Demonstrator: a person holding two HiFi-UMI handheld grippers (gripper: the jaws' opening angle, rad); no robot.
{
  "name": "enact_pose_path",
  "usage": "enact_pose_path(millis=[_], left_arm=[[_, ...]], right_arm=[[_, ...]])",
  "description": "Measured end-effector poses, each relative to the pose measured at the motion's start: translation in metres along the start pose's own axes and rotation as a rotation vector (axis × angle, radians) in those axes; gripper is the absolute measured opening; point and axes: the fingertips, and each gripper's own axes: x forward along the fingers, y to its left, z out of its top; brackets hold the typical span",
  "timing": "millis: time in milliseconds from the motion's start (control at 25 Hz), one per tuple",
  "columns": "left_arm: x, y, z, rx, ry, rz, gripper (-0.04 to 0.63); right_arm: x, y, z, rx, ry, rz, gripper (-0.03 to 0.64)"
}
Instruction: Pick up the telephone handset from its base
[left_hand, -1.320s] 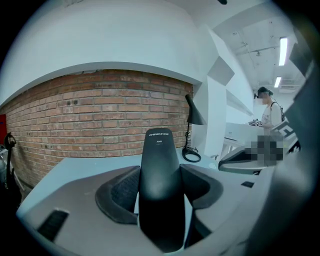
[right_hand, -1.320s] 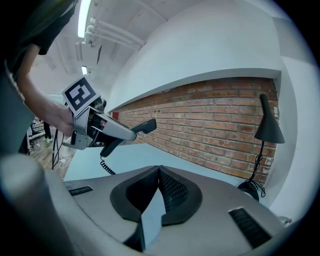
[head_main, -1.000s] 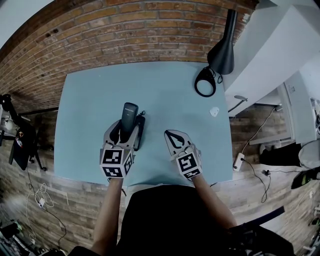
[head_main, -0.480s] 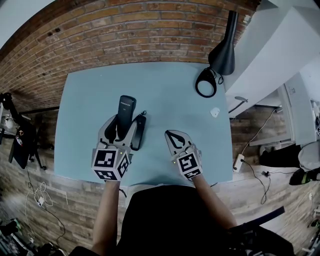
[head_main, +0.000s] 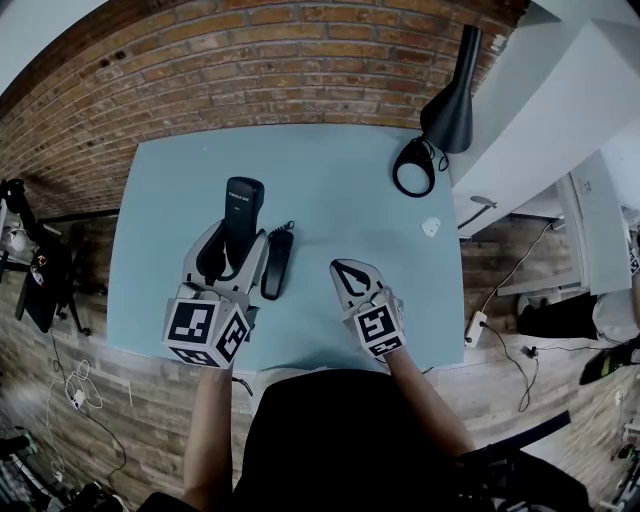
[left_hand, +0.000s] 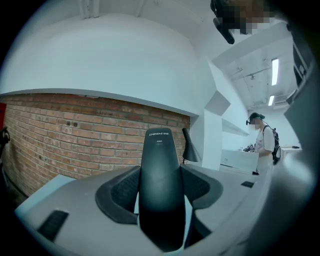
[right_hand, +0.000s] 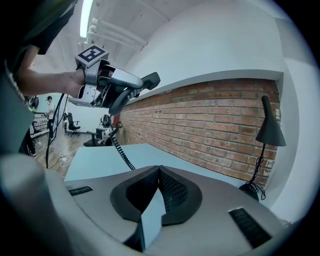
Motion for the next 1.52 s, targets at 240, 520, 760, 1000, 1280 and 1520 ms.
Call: enact_pose_path(millis=[240, 520, 760, 1000, 1280, 1520], left_arm=[[-0.005, -0.004, 0.017, -0.027, -0.044, -0.024, 0.262], [-0.015, -0.006, 0.034, -0.045, -0.078, -0.044, 0.262], [-0.028, -0.01, 0.06, -0.069, -0.135, -0.07, 0.262], [-0.04, -0.012, 0.08, -0.089, -0.182, -0.09, 0.262], [-0.046, -0.022, 0.098, -0.082, -0.228, -0.112, 0.262], [-0.051, -0.027, 0.119, -0.141, -0.284, -0.167, 0.262]], right_arm=[[0.0, -0.002, 0.0, 0.002, -0.004, 0.0, 0.003], [-0.002, -0.003, 0.011, -0.011, -0.025, 0.003, 0.003], [-0.004, -0.004, 0.021, -0.017, -0.046, 0.004, 0.003], [-0.006, 0.0, 0.02, -0.018, -0.048, 0.007, 0.003], [-0.008, -0.007, 0.017, -0.009, -0.051, -0.001, 0.003], [-0.008, -0.015, 0.02, 0.012, -0.062, -0.028, 0.003]])
